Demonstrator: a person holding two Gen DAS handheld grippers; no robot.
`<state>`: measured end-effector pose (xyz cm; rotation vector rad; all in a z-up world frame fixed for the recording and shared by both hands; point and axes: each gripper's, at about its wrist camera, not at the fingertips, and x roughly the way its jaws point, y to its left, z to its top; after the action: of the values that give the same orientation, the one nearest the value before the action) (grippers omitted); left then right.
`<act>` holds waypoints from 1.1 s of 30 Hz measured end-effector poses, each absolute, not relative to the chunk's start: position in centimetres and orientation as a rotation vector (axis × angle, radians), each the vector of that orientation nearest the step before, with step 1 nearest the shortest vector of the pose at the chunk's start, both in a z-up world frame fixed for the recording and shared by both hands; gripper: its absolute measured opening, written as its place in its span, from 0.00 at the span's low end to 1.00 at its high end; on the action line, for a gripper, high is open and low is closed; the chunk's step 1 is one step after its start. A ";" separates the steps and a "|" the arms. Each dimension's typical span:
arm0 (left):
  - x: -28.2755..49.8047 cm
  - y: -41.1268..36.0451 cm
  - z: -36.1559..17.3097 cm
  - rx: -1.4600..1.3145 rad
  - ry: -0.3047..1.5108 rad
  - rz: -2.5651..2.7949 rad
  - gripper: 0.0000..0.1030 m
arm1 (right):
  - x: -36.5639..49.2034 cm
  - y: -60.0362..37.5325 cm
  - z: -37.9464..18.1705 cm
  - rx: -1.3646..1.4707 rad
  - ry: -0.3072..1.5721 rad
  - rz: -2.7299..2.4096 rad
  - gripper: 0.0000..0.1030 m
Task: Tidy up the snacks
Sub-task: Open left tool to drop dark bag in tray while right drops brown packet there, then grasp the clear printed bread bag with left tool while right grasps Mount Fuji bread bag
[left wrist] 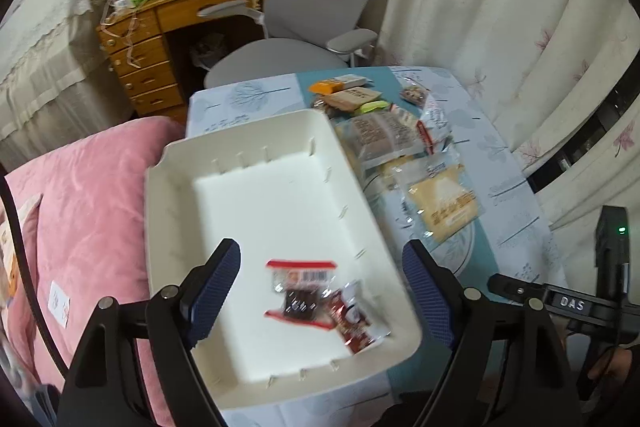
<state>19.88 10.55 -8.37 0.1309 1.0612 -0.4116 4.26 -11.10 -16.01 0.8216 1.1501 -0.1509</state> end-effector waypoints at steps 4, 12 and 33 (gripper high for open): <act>22.9 7.9 -7.9 0.158 1.070 -0.442 0.80 | 5.2 -13.6 -17.6 1.016 1.154 -0.175 0.73; 28.4 2.6 -9.3 0.292 1.164 -0.466 0.84 | 7.8 -17.3 -21.0 1.411 1.123 -0.280 0.80; 40.9 -5.0 -18.6 0.009 1.563 -0.376 0.84 | 18.2 -19.4 -25.6 1.436 1.203 -0.706 0.97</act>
<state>40.90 -4.95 -18.62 0.0094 1.5631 -0.3758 18.19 -19.43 -25.62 1.4355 1.2030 -0.7062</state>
